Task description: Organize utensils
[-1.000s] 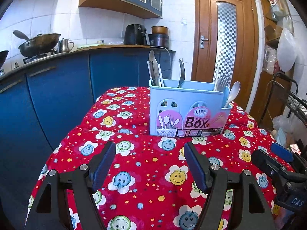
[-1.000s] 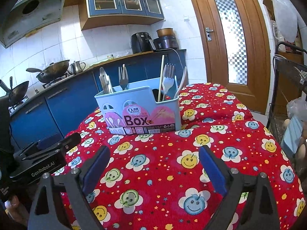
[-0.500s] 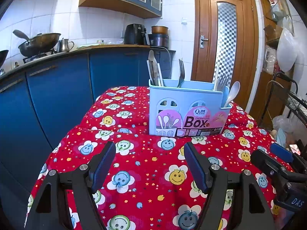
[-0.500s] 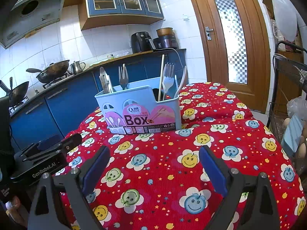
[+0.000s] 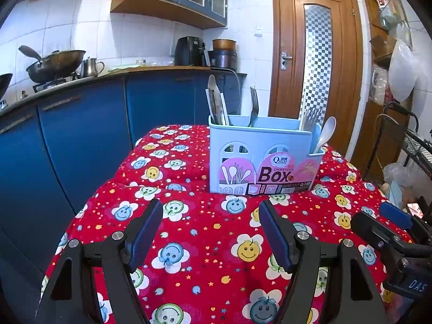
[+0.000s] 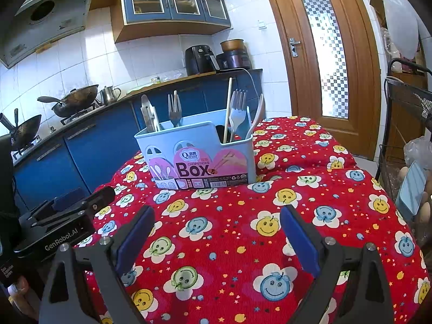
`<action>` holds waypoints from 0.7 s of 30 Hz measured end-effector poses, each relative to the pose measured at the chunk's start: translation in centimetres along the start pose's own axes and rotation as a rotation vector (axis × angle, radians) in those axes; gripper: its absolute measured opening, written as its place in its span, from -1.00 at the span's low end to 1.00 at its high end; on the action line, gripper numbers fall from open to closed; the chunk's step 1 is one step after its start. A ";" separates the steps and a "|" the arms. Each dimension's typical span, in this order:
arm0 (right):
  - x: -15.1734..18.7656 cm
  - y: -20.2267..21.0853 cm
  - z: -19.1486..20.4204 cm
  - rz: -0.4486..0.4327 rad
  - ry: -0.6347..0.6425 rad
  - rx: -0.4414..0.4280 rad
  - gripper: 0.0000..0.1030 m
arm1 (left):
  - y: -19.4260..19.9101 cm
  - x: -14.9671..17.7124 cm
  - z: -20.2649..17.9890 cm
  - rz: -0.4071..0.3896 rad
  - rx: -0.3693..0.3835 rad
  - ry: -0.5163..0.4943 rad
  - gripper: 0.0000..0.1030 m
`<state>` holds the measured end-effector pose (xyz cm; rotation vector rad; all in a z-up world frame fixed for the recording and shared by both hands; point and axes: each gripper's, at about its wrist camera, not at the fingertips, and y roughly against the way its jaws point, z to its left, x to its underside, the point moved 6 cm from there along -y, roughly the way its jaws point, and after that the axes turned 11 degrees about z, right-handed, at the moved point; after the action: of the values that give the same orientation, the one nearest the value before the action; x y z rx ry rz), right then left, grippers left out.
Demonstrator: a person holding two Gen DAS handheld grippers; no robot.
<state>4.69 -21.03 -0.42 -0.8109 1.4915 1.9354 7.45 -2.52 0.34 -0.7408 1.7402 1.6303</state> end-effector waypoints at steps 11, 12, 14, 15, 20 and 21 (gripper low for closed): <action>0.0 0.0 0.0 0.000 0.000 0.000 0.86 | 0.2 -0.1 0.0 -0.004 0.003 0.001 0.45; 0.0 0.0 0.0 0.000 0.000 0.000 0.86 | 0.2 -0.1 0.0 -0.004 0.003 0.002 0.45; 0.0 0.0 0.0 -0.001 0.000 0.000 0.86 | 0.2 -0.1 0.0 -0.003 0.002 0.002 0.45; -0.1 0.1 0.0 0.000 0.000 0.000 0.86 | 0.2 -0.1 0.0 -0.003 0.002 0.002 0.45; 0.0 0.1 0.1 0.000 0.000 0.000 0.86 | 0.2 -0.1 0.0 -0.004 0.002 0.001 0.45; 0.0 0.0 0.1 0.000 0.000 0.000 0.86 | 0.2 -0.1 0.0 -0.003 0.003 0.001 0.45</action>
<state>4.67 -20.97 -0.36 -0.8108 1.4920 1.9354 7.35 -2.49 0.54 -0.7433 1.7409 1.6254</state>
